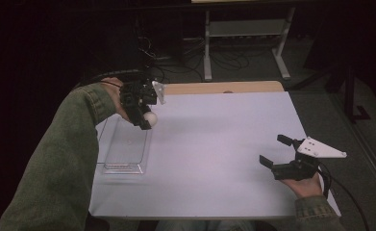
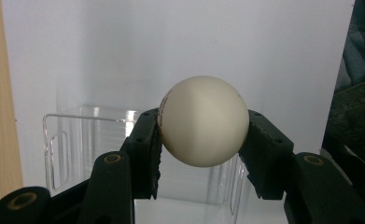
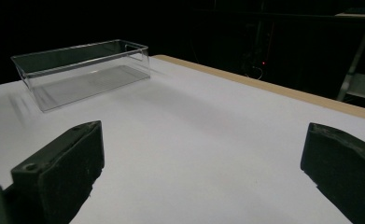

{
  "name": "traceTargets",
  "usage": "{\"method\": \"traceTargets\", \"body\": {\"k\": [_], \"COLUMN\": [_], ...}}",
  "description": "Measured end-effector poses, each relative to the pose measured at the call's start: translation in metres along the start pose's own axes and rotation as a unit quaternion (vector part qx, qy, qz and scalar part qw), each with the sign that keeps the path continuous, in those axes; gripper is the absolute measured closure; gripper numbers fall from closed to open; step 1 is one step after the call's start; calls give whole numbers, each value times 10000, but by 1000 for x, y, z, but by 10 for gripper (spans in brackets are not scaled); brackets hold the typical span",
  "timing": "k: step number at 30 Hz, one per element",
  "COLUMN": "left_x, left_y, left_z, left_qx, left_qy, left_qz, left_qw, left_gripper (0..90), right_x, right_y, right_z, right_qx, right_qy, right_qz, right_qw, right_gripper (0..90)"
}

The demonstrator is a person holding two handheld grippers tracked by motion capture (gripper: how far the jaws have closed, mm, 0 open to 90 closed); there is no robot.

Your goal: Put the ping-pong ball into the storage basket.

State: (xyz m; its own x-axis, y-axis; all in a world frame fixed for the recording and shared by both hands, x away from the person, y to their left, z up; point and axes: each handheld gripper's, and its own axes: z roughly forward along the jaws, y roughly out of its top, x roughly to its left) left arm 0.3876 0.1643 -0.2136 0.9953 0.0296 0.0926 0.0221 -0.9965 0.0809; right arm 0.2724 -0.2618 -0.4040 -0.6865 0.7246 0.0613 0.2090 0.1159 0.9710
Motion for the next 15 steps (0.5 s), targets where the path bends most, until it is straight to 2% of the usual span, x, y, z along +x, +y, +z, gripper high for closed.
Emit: {"method": "traceTargets", "body": {"k": [15], "left_x": [-5], "left_y": [-29], "left_z": [-3], "left_qx": [21], "left_qy": [82], "left_qz": [-143], "left_qw": [9999], "left_gripper": [510], "right_x": [0], "right_y": [0], "right_z": [0], "right_qx": [42], "right_qy": [-20], "right_qz": [-23], "right_qw": [10000], "right_gripper": [0]}}
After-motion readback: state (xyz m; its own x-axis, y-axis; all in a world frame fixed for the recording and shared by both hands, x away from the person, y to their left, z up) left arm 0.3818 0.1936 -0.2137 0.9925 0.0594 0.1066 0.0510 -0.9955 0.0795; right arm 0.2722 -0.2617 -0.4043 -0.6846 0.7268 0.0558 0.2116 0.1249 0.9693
